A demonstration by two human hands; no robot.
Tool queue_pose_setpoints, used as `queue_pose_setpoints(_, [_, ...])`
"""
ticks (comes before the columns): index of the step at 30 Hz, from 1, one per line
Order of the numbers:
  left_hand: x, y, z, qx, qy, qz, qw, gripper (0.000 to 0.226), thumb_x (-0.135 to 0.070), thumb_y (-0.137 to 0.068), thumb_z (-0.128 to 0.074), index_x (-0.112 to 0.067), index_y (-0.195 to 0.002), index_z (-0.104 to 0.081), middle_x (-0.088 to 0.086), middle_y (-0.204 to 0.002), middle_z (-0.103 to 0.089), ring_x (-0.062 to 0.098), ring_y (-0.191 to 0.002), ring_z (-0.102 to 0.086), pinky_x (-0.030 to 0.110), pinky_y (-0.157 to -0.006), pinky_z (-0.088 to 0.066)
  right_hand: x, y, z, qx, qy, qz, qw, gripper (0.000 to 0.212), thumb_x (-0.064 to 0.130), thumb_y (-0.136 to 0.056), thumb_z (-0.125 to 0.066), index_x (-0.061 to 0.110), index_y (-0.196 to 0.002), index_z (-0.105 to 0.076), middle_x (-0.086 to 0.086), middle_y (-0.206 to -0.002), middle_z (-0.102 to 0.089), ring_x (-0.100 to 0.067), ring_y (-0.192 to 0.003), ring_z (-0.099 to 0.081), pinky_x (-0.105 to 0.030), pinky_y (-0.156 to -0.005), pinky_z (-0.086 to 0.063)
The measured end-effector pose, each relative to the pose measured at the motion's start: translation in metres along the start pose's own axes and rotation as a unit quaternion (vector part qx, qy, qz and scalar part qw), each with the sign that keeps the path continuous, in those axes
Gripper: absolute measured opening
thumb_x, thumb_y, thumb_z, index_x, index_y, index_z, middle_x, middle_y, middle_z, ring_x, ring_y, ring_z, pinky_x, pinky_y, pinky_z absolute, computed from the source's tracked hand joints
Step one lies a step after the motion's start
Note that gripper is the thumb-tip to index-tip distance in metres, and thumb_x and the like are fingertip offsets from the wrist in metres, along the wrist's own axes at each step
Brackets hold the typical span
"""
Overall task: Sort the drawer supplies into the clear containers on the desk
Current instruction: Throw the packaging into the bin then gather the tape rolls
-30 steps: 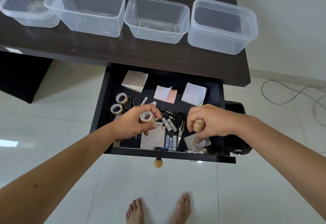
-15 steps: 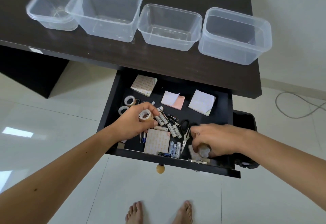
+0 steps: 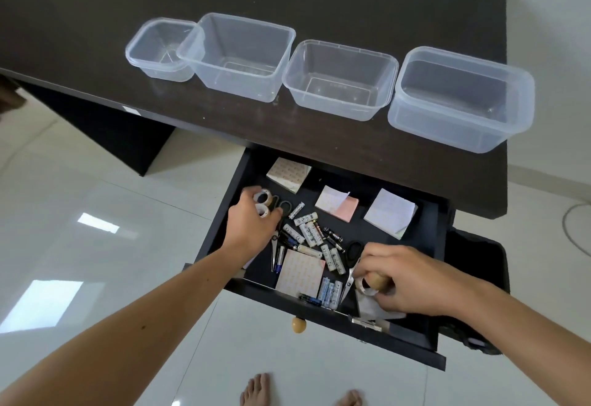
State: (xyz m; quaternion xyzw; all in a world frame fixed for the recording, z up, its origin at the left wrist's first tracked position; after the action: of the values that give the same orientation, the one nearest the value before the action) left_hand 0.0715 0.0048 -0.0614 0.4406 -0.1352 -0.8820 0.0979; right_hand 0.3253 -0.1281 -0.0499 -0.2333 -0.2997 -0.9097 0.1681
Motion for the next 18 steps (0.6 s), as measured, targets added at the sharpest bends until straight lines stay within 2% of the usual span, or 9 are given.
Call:
queue_pose_setpoints(3, [-0.0011, 0.0009, 0.0015, -0.03, -0.016, 0.017, 0.999, 0.045, -0.025, -0.096, -0.074, -0.014, -0.137, -0.059, -0.01, -0.09, -0.066, 0.002, -0.074, -0.066, 0.01, -0.057, -0.046, 0.001, 0.0015, 0.0063, -0.015, -0.036, 0.012, 0.999, 0.05, 0.016, -0.082, -0.066, 0.04, -0.125, -0.068, 0.023, -0.119, -0.053, -0.001, -0.101, -0.062, -0.028, -0.08, -0.056])
queue_pose_setpoints(6, [-0.0008, -0.0001, 0.0011, -0.048, -0.032, 0.029, 0.998, 0.042, -0.025, -0.096, -0.072, -0.014, -0.135, -0.061, -0.009, -0.085, -0.066, 0.005, -0.071, -0.067, 0.015, -0.057, -0.048, 0.0021, 0.0027, 0.0083, -0.024, -0.055, 0.026, 0.998, 0.049, 0.013, -0.085, -0.068, 0.038, -0.127, -0.068, 0.024, -0.119, -0.053, 0.0, -0.101, -0.062, -0.023, -0.081, -0.054])
queue_pose_setpoints(9, [-0.0005, -0.0013, 0.0003, -0.058, -0.045, 0.026, 0.997, 0.048, -0.026, -0.095, -0.073, -0.018, -0.14, -0.057, -0.006, -0.095, -0.069, 0.011, -0.081, -0.068, 0.022, -0.07, -0.051, 0.0025, 0.0034, 0.0056, -0.02, -0.057, 0.038, 0.997, 0.049, 0.015, -0.087, -0.068, 0.039, -0.129, -0.066, 0.026, -0.119, -0.051, 0.0, -0.101, -0.061, -0.033, -0.08, -0.058])
queue_pose_setpoints(12, [-0.0047, -0.0014, 0.0, -0.064, -0.047, 0.004, 0.997, 0.062, -0.027, -0.096, -0.074, -0.022, -0.151, -0.048, 0.0, -0.113, -0.071, 0.01, -0.09, -0.061, 0.022, -0.083, -0.048, 0.003, 0.0038, 0.004, -0.017, -0.05, 0.045, 0.998, 0.05, 0.018, -0.088, -0.068, 0.042, -0.132, -0.063, 0.026, -0.12, -0.049, 0.0, -0.103, -0.06, -0.041, -0.076, -0.06])
queue_pose_setpoints(15, [-0.008, -0.0023, 0.0007, -0.071, -0.072, 0.0, 0.995, 0.062, -0.033, -0.098, -0.071, -0.018, -0.153, -0.047, 0.0, -0.113, -0.072, 0.003, -0.081, -0.055, 0.018, -0.078, -0.045, 0.0039, 0.0035, 0.0044, -0.015, -0.044, 0.048, 0.998, 0.055, 0.02, -0.091, -0.069, 0.049, -0.136, -0.059, 0.023, -0.117, -0.049, -0.001, -0.099, -0.06, -0.04, -0.073, -0.06])
queue_pose_setpoints(18, [-0.0053, -0.0048, 0.0001, -0.075, -0.078, 0.005, 0.994, 0.053, -0.037, -0.097, -0.071, -0.017, -0.144, -0.056, -0.008, -0.095, -0.069, 0.007, -0.08, -0.062, 0.016, -0.067, -0.046, 0.0058, 0.0035, 0.0034, -0.012, -0.046, 0.058, 0.997, 0.053, 0.023, -0.092, -0.07, 0.053, -0.134, -0.06, 0.023, -0.116, -0.048, -0.002, -0.098, -0.061, -0.039, -0.074, -0.06])
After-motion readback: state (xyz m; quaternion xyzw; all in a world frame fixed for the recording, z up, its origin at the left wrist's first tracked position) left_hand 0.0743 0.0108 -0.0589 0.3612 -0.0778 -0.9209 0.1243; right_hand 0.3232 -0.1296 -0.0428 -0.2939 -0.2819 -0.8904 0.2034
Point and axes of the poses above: each hand's wrist, its own y-axis away from the middle knuckle, its own z-axis out of the back of the hand, x = y × z, the point moved 9 cm from there along -y, towards the middle knuckle
